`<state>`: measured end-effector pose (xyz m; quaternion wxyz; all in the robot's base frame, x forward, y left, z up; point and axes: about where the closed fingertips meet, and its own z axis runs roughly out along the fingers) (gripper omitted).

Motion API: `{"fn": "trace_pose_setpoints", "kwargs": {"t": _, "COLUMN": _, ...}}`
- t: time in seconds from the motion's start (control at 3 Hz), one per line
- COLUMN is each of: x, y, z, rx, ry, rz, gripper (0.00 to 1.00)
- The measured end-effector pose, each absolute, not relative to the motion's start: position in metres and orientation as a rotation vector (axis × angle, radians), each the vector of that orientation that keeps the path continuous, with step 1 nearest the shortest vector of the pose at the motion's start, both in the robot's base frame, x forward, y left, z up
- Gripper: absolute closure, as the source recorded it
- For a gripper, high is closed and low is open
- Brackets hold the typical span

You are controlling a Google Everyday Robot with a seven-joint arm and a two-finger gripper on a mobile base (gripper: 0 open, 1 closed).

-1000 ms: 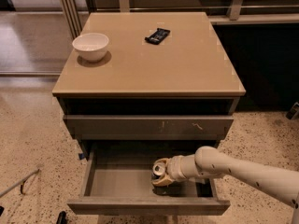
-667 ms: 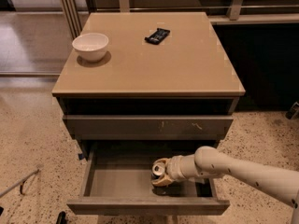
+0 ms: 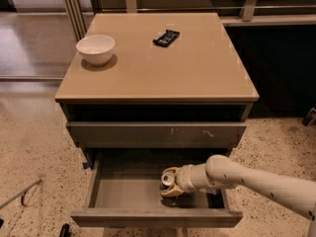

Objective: Place pepsi can into middle drawer

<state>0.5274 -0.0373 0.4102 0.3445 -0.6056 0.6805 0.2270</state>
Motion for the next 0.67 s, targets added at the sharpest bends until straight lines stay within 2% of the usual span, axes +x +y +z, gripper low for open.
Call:
{"fn": "trace_pose_setpoints", "kwargs": {"t": 0.33, "x": 0.528, "y": -0.037, "z": 0.41, "rx": -1.573, "ry": 1.767, "rz": 0.59, "gripper": 0.04}}
{"fn": "trace_pose_setpoints", "kwargs": {"t": 0.67, "x": 0.553, "y": -0.03, "z": 0.424, "rx": -1.576, "ry": 1.743, "rz": 0.556, "gripper": 0.0}}
